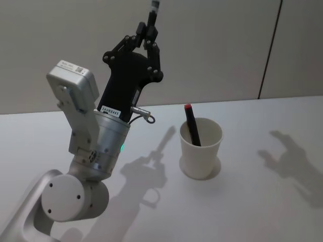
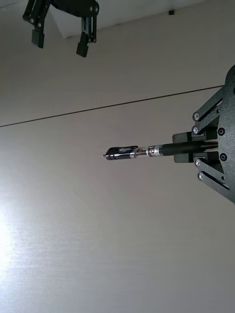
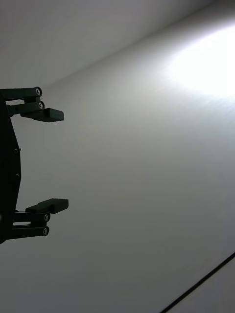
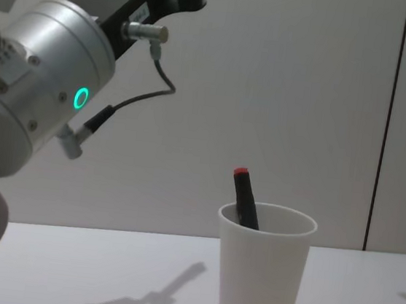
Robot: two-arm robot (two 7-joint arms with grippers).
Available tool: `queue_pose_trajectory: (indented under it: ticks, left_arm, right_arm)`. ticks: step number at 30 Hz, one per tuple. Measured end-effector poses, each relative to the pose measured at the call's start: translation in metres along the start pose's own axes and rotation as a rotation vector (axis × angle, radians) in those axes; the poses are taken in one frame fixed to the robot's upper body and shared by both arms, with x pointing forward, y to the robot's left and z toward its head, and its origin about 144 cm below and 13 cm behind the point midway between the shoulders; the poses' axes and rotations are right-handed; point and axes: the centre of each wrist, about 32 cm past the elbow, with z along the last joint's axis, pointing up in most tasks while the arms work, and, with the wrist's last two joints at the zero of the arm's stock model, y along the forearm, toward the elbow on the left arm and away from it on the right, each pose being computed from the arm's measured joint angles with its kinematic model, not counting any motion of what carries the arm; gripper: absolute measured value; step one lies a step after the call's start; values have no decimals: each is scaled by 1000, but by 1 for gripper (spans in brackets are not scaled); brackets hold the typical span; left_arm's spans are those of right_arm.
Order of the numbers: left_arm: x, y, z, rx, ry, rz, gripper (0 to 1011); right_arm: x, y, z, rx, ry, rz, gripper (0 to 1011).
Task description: Place the pen into the pen holder.
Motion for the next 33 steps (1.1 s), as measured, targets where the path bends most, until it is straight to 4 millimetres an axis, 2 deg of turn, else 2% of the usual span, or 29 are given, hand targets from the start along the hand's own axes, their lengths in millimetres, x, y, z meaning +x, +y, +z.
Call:
queue_pose_trajectory:
  ticks: [8, 16, 26, 33]
  left_arm:
    - [-1, -3, 0, -20, 4, -21, 115]
    - [-1, -5, 0, -31, 6, -33, 116]
    - [-2, -6, 0, -38, 8, -41, 116]
    - [-2, -6, 0, -40, 8, -43, 116]
  right_arm:
    - [-4, 4, 0, -24, 22, 16, 1001]
    - [-2, 2, 0, -59, -35, 0, 1001]
    - [1, 2, -6, -123, -109, -12, 1001]
    - [-4, 9, -13, -157, -106, 0, 1001]
